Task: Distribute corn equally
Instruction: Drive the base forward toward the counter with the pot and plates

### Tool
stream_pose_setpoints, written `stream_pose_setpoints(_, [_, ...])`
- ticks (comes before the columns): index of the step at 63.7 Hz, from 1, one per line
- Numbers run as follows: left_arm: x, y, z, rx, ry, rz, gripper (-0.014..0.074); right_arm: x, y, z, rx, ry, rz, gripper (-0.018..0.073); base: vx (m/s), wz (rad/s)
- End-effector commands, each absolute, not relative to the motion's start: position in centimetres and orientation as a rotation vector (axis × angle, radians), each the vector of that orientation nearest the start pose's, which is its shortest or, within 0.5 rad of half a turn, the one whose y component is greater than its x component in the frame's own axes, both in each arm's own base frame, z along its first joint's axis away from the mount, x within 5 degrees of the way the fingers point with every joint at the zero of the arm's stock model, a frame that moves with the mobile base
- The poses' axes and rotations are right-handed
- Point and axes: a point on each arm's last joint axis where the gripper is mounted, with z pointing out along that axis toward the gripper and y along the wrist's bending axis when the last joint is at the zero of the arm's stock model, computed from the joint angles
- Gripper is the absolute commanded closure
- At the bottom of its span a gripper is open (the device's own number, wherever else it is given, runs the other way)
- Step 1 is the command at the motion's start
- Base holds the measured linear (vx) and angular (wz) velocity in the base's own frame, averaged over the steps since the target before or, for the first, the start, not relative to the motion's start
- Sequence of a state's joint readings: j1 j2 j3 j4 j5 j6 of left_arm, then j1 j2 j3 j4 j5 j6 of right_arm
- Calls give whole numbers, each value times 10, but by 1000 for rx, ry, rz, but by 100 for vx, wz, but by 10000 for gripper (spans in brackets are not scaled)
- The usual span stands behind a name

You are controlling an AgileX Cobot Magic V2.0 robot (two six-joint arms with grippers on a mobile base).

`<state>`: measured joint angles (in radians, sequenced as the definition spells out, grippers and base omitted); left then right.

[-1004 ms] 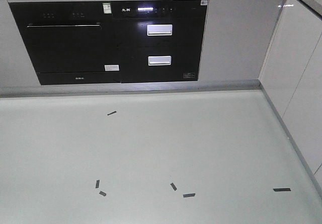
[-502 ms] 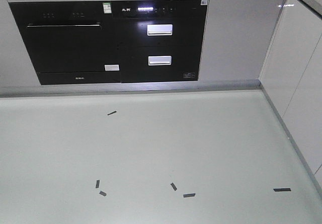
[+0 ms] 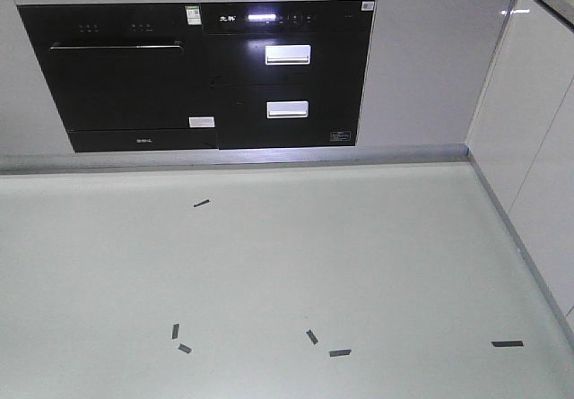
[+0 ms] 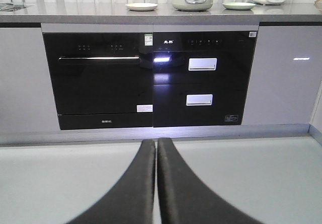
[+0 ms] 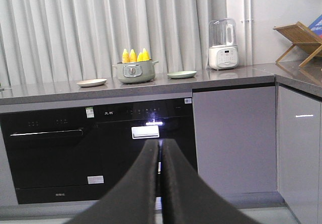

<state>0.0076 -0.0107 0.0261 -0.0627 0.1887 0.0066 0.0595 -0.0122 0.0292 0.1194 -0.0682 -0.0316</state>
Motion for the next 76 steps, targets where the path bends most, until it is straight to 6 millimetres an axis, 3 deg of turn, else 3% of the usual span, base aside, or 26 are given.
stream_pose_setpoints(1, [56, 0, 191, -50, 1608, -52, 603, 55, 2, 214, 23, 1370, 91, 562, 6, 3])
stream_pose_setpoints(76, [56, 0, 191, -50, 1608, -52, 603, 55, 2, 214, 23, 1370, 91, 562, 5, 2])
